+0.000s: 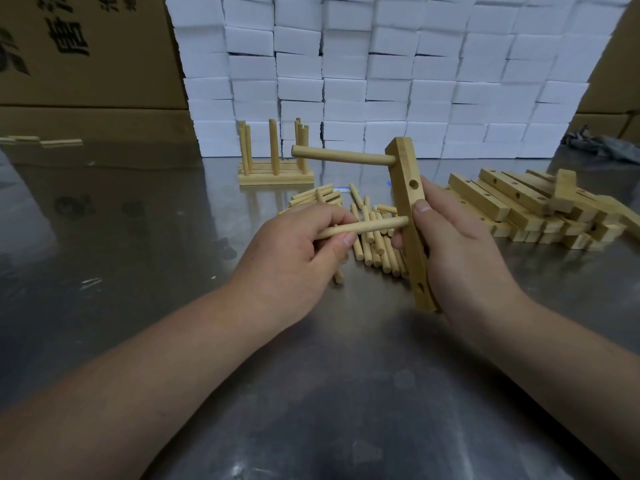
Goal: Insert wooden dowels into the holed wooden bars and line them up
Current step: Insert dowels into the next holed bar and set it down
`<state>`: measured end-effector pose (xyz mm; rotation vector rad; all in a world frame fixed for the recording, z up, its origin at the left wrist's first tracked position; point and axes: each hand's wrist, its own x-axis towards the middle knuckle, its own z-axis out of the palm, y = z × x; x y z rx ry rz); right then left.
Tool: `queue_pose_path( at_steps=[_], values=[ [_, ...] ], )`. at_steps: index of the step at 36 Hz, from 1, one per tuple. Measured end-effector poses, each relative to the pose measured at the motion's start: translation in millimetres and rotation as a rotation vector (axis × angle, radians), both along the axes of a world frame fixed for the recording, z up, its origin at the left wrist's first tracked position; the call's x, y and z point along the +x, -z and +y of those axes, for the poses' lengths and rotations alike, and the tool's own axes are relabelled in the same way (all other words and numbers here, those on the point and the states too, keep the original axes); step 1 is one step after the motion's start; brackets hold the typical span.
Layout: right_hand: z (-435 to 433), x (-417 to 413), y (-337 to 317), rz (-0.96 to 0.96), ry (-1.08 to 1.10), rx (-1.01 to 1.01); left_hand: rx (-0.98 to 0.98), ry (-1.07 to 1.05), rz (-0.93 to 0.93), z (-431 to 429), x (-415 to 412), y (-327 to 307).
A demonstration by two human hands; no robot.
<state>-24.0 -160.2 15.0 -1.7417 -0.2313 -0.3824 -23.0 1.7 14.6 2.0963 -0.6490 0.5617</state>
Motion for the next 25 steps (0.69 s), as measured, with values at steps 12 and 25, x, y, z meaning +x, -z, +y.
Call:
queue_pose_path(
  at_steps=[12, 25],
  values=[
    [0.0, -0.8, 1.5, -0.044, -0.059, -0.009, 0.032, -0.005, -0.025, 0.8, 0.9, -1.7],
    [4.2, 6.3, 6.0, -0.013, -0.011, -0.002, -0.02, -0.046, 0.114, -1.1, 4.0, 0.0]
  ],
)
